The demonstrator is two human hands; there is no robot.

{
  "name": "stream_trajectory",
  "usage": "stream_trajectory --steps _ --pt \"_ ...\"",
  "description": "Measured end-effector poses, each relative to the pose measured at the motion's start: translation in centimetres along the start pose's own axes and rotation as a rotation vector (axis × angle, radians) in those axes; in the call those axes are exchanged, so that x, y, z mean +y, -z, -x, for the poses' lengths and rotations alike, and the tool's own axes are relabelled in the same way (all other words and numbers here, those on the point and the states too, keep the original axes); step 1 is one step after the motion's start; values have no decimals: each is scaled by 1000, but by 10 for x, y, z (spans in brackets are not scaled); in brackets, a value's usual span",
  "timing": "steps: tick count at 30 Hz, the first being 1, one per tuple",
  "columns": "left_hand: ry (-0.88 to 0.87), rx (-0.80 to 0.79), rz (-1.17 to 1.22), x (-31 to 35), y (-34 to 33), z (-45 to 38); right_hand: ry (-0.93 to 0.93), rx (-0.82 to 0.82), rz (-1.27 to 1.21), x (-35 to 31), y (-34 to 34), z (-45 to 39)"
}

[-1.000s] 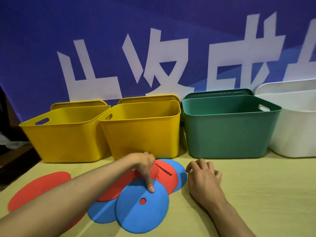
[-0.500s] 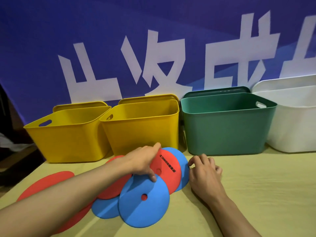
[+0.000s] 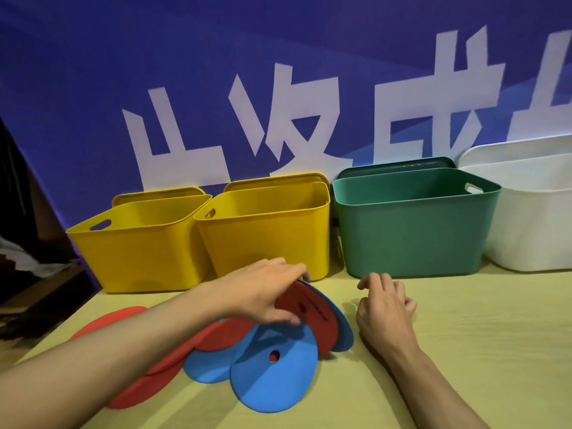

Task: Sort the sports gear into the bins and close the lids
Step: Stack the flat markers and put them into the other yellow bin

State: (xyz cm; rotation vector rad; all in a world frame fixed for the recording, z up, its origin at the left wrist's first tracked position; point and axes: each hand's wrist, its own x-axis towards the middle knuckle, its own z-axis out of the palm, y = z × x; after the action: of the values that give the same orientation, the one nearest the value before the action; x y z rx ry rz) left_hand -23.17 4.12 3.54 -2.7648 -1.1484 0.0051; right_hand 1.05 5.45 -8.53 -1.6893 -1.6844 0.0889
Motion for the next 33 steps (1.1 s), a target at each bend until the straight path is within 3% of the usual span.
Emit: stream_trajectory --steps 3,8,15,25,33 --pt "-25 -139 -77 9 -16 0 -12 -14 17 0 -1 0" --pt "-32 -23 -97 11 -33 -10 -23 -51 34 1 -1 -1" --pt "-56 6 43 13 -28 -32 -52 -43 48 4 -1 -2" --pt "-20 -340 111 5 -41 -21 -66 -53 53 5 -2 -3" --pt "-19 -220 76 15 -32 -28 -88 -74 25 7 -1 -3"
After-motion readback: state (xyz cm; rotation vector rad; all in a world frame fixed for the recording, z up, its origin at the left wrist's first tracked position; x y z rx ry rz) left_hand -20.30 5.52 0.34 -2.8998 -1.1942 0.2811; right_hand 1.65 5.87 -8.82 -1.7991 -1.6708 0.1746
